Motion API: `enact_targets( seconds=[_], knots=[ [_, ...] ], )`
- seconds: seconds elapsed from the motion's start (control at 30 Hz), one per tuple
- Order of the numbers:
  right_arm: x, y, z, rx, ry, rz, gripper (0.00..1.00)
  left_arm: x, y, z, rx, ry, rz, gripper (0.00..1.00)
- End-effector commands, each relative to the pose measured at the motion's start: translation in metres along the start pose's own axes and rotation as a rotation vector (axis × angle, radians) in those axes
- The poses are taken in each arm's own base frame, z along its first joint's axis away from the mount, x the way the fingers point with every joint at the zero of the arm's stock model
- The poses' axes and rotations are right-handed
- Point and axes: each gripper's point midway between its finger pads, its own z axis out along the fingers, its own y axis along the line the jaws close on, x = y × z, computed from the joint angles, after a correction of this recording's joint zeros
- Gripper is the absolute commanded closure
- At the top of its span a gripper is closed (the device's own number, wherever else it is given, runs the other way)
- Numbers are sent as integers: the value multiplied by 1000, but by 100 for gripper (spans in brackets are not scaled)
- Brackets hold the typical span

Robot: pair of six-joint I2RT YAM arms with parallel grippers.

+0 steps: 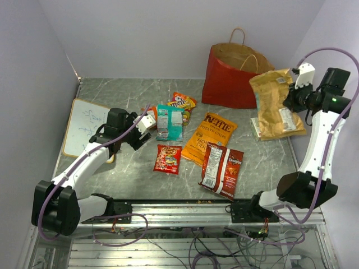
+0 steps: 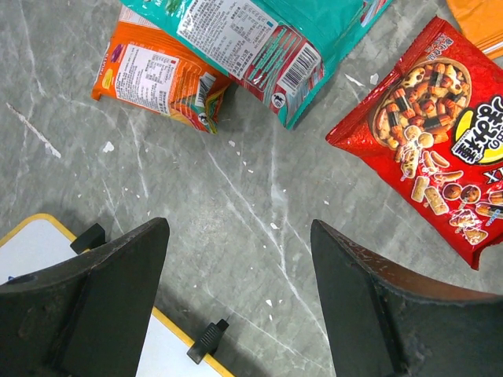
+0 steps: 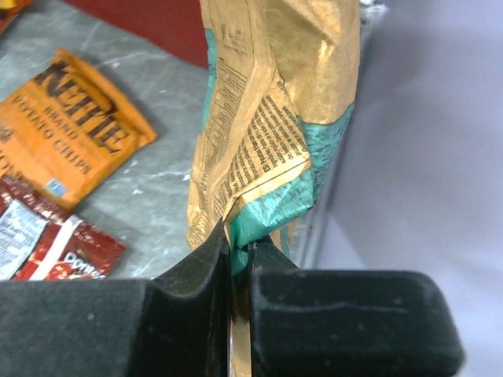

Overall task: Place the snacks into the paper bag
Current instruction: Place the snack in the paper bag.

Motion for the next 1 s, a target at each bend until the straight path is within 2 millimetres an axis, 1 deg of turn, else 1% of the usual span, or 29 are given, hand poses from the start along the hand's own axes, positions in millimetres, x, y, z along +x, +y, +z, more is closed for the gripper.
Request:
enact_targets(
  seconds=[0.0, 0.13, 0.23, 0.27, 0.4, 0.57, 0.67, 0.7, 0.8, 0.83, 0.87, 0.97],
  knots=[
    [-25, -34, -37, 227, -31, -9, 100, -13, -3, -2, 8, -61, 31, 16],
    [-50, -55, -57, 338, -82, -19, 100, -14, -3, -4, 6, -69, 40, 16],
    [-73, -63, -65, 361, -131, -39, 100, -15, -3, -5, 4, -74, 44, 16],
    [-84, -64, -69, 359, -160, -56, 100, -15, -4, -5, 3, -77, 47, 16],
    [-117, -63, -68, 304, -262, -147, 100, -13, -5, -3, 10, -72, 47, 16],
    [-161, -64, -68, 295, -407, -232, 100, -11, -6, -2, 15, -66, 47, 16],
    [-187, -62, -69, 287, -503, -266, 100, -10, -6, -1, 16, -63, 48, 16],
    [-199, -63, -71, 295, -547, -280, 100, -10, -6, -1, 17, -62, 48, 16],
    [-223, -65, -72, 304, -633, -286, 100, -8, -7, 0, 22, -55, 45, 16],
    [-232, -65, -76, 310, -662, -290, 100, -7, -7, 1, 24, -52, 45, 16],
    [-238, -67, -70, 303, -675, -289, 100, -7, -7, 1, 24, -50, 45, 16],
    [-258, -68, -66, 296, -734, -295, 100, -4, -7, 4, 26, -41, 46, 16]
  ],
)
